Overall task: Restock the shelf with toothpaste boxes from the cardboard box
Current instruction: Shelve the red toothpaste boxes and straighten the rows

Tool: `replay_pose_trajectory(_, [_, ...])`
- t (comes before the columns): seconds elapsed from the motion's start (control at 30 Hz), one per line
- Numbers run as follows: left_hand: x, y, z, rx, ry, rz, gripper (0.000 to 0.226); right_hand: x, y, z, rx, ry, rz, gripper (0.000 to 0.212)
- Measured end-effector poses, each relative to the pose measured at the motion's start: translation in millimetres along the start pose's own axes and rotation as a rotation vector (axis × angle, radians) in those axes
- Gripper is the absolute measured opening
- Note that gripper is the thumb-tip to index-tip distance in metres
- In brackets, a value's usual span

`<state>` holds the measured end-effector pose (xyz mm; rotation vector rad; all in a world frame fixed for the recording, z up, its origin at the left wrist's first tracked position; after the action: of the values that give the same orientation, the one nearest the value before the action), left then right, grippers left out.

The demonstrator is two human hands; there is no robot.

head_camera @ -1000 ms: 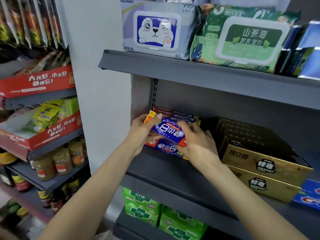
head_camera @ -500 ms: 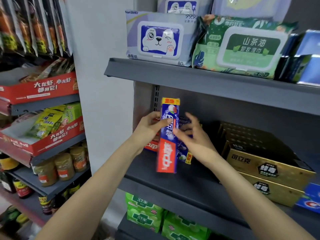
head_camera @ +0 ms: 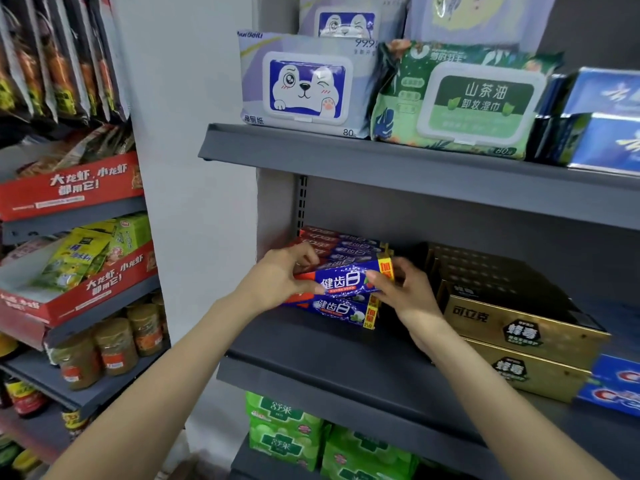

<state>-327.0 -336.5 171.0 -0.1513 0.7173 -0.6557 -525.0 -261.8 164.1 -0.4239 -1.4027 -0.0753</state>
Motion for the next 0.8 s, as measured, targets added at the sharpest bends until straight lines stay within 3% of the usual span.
replay_pose_trajectory(0.13, [-3,-3,7,-0.040,-0.347,-0.055,0.042,-13,8,5,0.054,0.423,0.054,0.040])
replay_pose_trajectory(0.27, [-5,-16,5,0.025,-0.511,-0.048,0.047,-14,9,4,0.012,0.587,0.111,0.044])
replay_pose_trajectory(0.47, [0,-29,-7,-0.003,-0.476,0.010,0.048,-16,-1,-2,-0.064,0.780,0.135,0.048])
replay_pose_trajectory(0.63, [4,-29,-23,-0.093,-0.471,0.086,0.049,-25,0,-5,-0.106,0.779,0.116,0.051])
replay_pose_trajectory(0.73, [9,-27,-26,-0.168,-0.414,0.227,0.079,-31,1,-7,-0.109,0.787,0.125,0.060])
replay_pose_trajectory(0.8, [14,-25,-29,-0.209,-0.201,0.353,0.100,-34,1,-8,-0.078,0.722,0.073,0.075])
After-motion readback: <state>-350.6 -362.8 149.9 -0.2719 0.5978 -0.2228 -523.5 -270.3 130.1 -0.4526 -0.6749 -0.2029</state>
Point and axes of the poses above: each hand's wrist, its own y-axis away from the middle knuckle, its own z-axis out of the back of the hand, x = y × z, the point moved 1 cm from there along -y, towards the middle knuckle, and after that the axes turned 5 degrees about -y, right-handed, at the moved point
